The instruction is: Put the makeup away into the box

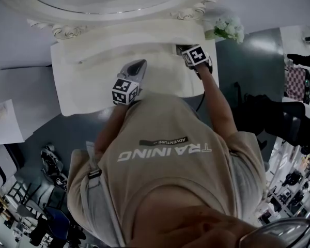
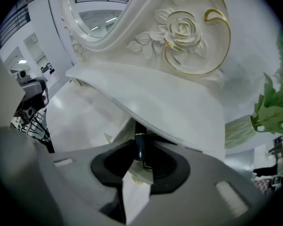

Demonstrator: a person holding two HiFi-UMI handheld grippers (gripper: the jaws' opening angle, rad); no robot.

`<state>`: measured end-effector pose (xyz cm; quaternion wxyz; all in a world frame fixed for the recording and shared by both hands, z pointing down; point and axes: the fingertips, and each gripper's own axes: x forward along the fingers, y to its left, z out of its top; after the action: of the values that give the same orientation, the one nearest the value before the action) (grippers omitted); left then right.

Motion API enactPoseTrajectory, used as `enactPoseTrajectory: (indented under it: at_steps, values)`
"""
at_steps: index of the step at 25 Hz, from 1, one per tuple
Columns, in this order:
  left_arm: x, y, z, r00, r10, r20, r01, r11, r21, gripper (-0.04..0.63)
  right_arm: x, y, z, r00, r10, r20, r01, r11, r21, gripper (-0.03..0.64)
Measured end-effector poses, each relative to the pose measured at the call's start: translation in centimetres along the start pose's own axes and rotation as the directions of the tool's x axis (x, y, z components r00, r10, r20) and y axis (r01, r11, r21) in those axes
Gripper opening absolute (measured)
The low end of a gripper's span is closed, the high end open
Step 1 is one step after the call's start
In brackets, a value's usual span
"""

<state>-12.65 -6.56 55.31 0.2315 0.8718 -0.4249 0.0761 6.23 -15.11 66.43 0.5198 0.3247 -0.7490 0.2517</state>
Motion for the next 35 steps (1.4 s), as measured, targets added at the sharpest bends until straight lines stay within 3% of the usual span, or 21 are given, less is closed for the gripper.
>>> enactPoseTrajectory:
  at_steps: [10, 21, 35]
  values:
    - [-0.2, 1.6, -0.4, 1.0, 0.005, 0.006, -0.005, 1.0, -0.02, 0.006, 1.8, 0.3, 0.5, 0.999, 0.028, -0.024, -0.025, 0.992, 0.122, 0.101]
    - [0.4, 2.3, -0.2, 1.0, -0.007, 0.01, 0.007, 1.0, -0.018, 0.006, 2.5, 0.2, 0.5, 0.997, 0.061, -0.052, -0.052, 0.986, 0.159, 0.104]
    - [0.2, 1.1, -0.1, 1.0, -0.022, -0.017, 0.023, 1.0, 0.019, 0.006, 0.6, 0.7, 1.0, 0.992, 0.088, 0.095, -0.105, 0.975, 0.196, 0.115]
